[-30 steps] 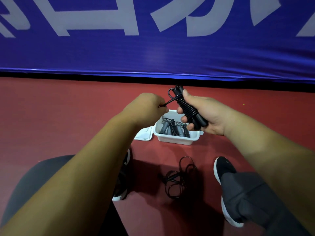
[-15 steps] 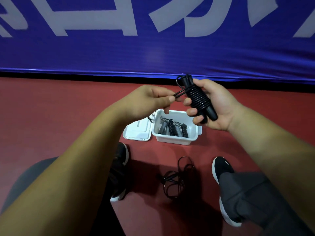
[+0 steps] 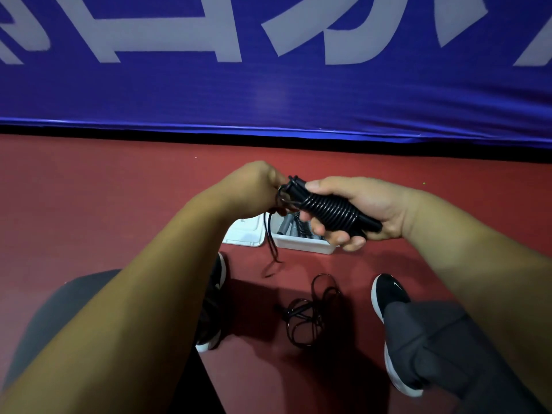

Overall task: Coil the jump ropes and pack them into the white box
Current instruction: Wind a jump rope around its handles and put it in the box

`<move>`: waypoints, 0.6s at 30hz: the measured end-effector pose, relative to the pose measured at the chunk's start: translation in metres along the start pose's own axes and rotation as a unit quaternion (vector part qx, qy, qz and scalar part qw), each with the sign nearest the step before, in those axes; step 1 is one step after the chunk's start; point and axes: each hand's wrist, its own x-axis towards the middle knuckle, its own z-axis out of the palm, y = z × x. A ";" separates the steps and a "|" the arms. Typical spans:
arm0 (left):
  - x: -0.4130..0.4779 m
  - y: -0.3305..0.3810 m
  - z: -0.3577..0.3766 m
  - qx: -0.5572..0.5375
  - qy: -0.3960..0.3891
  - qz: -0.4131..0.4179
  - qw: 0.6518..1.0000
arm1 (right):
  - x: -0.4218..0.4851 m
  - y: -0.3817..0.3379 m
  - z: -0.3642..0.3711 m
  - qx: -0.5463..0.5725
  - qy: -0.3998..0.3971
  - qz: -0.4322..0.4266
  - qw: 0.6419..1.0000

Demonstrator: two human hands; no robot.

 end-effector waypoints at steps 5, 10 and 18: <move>-0.003 0.008 0.000 -0.074 0.007 0.042 0.996 | -0.004 -0.002 0.005 -0.056 -0.054 0.025 0.997; -0.005 0.016 0.007 -0.101 0.053 0.082 0.990 | -0.009 -0.007 0.016 -0.157 -0.039 0.068 0.984; 0.000 0.019 0.011 0.014 0.104 0.134 0.985 | 0.013 0.007 0.004 -0.236 0.109 0.071 0.963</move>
